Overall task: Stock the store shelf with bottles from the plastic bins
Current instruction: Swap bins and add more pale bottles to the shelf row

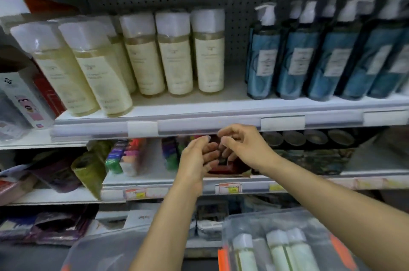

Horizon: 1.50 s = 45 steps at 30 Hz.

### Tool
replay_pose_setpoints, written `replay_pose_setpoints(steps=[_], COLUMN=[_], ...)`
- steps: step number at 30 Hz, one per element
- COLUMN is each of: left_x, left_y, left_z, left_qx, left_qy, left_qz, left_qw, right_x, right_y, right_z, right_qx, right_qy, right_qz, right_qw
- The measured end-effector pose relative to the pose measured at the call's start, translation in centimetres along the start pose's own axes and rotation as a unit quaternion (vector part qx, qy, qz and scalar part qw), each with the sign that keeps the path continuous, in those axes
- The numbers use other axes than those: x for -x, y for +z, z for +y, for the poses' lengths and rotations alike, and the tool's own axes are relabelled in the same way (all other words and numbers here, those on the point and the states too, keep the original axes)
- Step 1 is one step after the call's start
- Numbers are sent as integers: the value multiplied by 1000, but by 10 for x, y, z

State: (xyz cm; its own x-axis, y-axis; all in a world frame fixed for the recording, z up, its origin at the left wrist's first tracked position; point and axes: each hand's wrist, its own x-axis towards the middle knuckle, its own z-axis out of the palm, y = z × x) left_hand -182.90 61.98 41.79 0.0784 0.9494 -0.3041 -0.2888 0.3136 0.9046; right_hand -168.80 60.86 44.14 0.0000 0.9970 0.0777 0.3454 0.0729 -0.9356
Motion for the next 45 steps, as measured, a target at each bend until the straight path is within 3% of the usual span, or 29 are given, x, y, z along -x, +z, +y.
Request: replay_pose_setpoints(steps=[5, 11, 18, 23, 28, 34, 39, 45], left_x=[6, 13, -6, -24, -40, -62, -77, -78], left_y=[40, 49, 23, -3, -22, -43, -85, -82], left_z=[-70, -169, -272, -349, -402, -463, -561, -565], left_qx=[-1, 11, 4, -20, -53, -94, -124, -178], left_qy=[-84, -193, -309, -373, -409, -431, -440, -419], left_qz=[-10, 46, 102, 142, 152, 188, 191, 179], left_qw=[996, 980, 945, 917, 898, 877, 869, 872], right_x=[37, 76, 100, 119, 131, 133, 136, 137], right_y=[-39, -54, -29, -2, 24, 53, 81, 100], right_z=[69, 158, 256, 320, 366, 404, 449, 464], right_qx=[-10, -29, -85, -129, -183, -182, -139, -178], right_qy=[98, 219, 354, 461, 552, 605, 623, 637], right_qz=[-18, -34, -32, -29, -6, -14, -20, 0], right_qw=[995, 975, 931, 877, 813, 775, 769, 750])
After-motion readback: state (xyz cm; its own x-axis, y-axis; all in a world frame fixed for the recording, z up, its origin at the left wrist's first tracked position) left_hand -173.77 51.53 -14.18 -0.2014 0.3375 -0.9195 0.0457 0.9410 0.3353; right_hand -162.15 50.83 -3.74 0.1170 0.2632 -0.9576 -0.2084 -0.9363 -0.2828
